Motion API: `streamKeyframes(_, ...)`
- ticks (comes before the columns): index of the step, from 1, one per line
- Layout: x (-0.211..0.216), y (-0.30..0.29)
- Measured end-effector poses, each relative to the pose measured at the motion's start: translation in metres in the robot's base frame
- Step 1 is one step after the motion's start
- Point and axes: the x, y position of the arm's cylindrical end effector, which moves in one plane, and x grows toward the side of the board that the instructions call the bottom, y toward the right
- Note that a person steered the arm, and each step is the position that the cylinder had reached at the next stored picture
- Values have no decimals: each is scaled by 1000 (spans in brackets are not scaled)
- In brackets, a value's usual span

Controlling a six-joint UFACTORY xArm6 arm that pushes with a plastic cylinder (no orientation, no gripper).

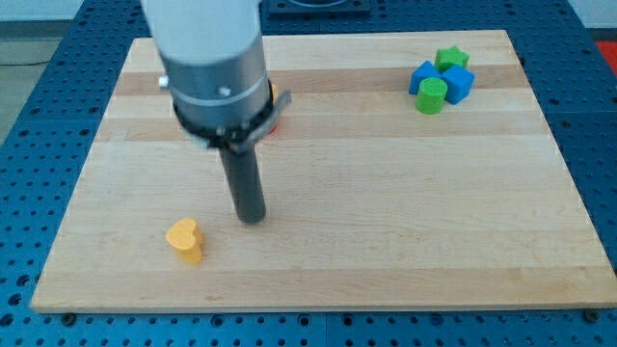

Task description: Move the yellow heart to the left of the red circle

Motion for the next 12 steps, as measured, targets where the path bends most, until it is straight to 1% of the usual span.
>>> streamKeyframes(1, 53, 0)
streamKeyframes(2, 76, -2)
streamKeyframes(6, 47, -107)
streamKeyframes(8, 54, -87)
streamKeyframes(9, 47, -85)
streamKeyframes(11, 10, -85)
streamKeyframes(12, 5, -85)
